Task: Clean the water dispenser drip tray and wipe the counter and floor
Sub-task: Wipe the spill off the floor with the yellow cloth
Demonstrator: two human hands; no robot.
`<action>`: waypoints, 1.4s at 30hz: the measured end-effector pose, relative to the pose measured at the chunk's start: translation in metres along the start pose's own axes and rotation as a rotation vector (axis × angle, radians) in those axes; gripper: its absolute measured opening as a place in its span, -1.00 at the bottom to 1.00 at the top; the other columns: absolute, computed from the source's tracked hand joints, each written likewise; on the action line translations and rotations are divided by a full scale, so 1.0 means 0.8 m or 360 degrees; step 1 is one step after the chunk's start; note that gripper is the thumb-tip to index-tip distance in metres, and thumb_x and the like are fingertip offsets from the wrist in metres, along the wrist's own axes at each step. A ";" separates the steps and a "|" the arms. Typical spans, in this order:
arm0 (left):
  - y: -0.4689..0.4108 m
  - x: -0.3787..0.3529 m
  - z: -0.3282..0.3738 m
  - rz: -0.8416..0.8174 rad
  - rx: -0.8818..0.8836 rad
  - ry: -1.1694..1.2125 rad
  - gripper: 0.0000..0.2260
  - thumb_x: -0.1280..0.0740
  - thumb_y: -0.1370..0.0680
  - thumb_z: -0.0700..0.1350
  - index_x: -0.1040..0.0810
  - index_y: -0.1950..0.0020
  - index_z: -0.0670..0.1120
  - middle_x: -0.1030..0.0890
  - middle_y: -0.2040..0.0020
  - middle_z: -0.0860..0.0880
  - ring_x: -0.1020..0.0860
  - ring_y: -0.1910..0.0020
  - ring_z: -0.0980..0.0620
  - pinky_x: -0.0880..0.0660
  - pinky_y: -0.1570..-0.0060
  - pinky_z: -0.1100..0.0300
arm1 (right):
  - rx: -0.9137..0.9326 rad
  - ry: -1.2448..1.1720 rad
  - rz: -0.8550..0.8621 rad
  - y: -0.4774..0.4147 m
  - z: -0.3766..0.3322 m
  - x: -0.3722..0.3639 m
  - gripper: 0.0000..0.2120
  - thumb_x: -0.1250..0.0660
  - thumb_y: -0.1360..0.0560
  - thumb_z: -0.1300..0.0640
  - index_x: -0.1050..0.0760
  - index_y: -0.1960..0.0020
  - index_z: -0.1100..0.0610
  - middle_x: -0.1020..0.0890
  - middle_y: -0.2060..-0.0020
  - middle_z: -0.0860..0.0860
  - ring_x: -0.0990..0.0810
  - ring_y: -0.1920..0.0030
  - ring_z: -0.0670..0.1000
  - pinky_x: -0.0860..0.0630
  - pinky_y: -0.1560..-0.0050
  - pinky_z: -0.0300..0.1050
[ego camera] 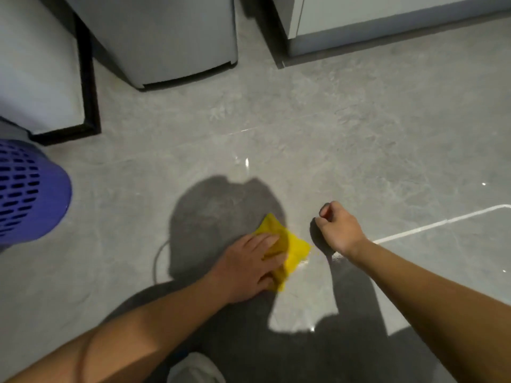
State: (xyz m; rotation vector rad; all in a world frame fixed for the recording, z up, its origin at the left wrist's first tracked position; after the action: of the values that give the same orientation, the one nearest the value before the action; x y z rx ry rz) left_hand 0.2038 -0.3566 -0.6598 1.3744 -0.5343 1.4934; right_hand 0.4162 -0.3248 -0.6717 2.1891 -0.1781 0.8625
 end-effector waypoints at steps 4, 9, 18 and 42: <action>0.056 0.028 -0.096 0.0071 0.0631 -0.0040 -0.70 -0.44 -0.43 0.04 -0.65 -0.13 -0.02 -0.65 -0.07 -0.19 -0.64 0.02 -0.27 -0.61 0.17 -0.05 | 0.0148 0.0043 -0.0238 0.028 -0.061 -0.047 -0.96 -0.31 -0.53 0.13 -0.52 0.09 0.08 -0.67 0.21 0.07 -0.61 0.10 0.14 -0.50 0.04 -0.06; 0.161 0.072 -0.201 -0.0087 0.1711 0.0969 -0.68 -0.32 -0.59 0.05 -0.45 -0.24 -0.11 -0.68 -0.10 -0.26 -0.68 -0.03 -0.30 -0.61 -0.01 -0.08 | 0.0222 0.0248 -0.0398 0.095 -0.110 -0.019 -0.79 -0.26 -0.57 0.11 -0.43 0.24 0.05 -0.64 0.18 0.14 -0.57 0.12 0.18 -0.48 0.06 -0.06; 0.279 0.385 -0.058 0.0248 0.2145 0.2469 -0.72 -0.36 -0.64 -0.03 -0.69 -0.12 -0.23 -0.71 -0.11 -0.22 -0.63 -0.04 -0.31 -0.59 -0.04 -0.27 | -0.0142 -0.0186 -0.0492 0.358 -0.209 0.220 -0.90 -0.29 -0.60 0.21 -0.54 0.09 0.13 -0.59 0.36 0.06 -0.56 0.32 0.09 -0.53 0.14 -0.04; 0.127 1.091 0.212 0.0800 0.1762 0.2468 -0.84 -0.31 -0.65 -0.13 -0.64 0.02 -0.17 -0.67 0.40 -0.10 -0.63 0.50 -0.07 -0.51 0.45 0.16 | 0.0094 -0.0981 -0.0105 0.570 -0.423 0.900 -0.84 -0.30 -0.65 0.13 -0.62 -0.01 0.17 -0.66 0.26 0.12 -0.64 0.26 0.05 -0.60 0.22 -0.14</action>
State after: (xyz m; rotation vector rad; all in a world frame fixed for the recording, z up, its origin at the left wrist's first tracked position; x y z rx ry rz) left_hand 0.3208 -0.2221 0.2170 0.2955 1.1542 2.8570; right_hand 0.6144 -0.3076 0.2232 2.4413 -0.3780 0.1340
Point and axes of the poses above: each hand's wrist, its own y-axis away from the middle knuckle, its own x-axis out of the back of the hand, z = x × y, the point moved 10 cm from there along -y, towards the middle knuckle
